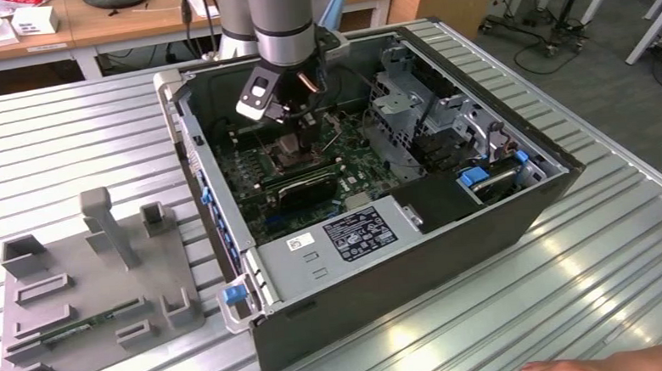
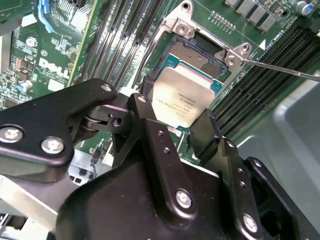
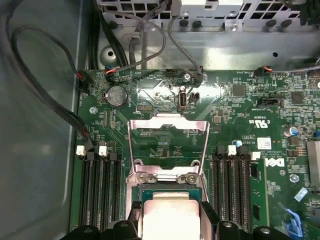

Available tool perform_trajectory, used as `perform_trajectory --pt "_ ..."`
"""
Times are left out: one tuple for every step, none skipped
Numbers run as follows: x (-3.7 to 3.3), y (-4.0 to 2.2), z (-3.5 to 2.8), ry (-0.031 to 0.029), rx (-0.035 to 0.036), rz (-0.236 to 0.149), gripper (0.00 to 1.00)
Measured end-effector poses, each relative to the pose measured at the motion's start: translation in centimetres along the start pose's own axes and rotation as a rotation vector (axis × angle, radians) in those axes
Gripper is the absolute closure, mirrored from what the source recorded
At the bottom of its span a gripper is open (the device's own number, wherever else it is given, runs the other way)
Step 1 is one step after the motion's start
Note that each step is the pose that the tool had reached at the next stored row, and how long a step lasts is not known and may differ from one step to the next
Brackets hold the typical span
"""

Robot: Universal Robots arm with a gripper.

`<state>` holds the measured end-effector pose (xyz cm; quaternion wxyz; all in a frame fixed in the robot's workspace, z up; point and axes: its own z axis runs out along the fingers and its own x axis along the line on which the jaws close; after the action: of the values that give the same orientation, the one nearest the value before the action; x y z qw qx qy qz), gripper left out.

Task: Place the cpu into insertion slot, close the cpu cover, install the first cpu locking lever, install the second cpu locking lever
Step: 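Place the cpu into insertion slot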

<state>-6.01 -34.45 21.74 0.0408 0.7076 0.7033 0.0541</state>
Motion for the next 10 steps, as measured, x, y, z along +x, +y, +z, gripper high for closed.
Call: perform_trajectory --pt "0.00 -0.02 0.13 0.0001 0.0000 0.000 0.46" --pt "-0.01 -0.04 0.26 0.0000 0.0000 0.000 0.46" --pt "-0.01 -0.06 0.38 0.0000 0.0002 0.000 0.46" --pt "-0.01 -0.07 0.50 -0.0001 0.0003 0.000 0.46" --pt "-0.01 -0.09 0.63 -0.0001 0.0005 0.000 0.46" --pt "-0.02 -0.12 0.76 -0.0001 0.0006 0.000 0.46" --pt "-0.02 -0.15 0.88 -0.0001 0.0008 0.000 0.46" --pt "-0.02 -0.18 1.00 -0.0001 0.0011 0.000 0.46" --pt "-0.02 -0.22 1.11 -0.0001 0.0013 0.000 0.46" --pt "-0.02 -0.24 1.19 -0.0001 0.0014 0.000 0.46"
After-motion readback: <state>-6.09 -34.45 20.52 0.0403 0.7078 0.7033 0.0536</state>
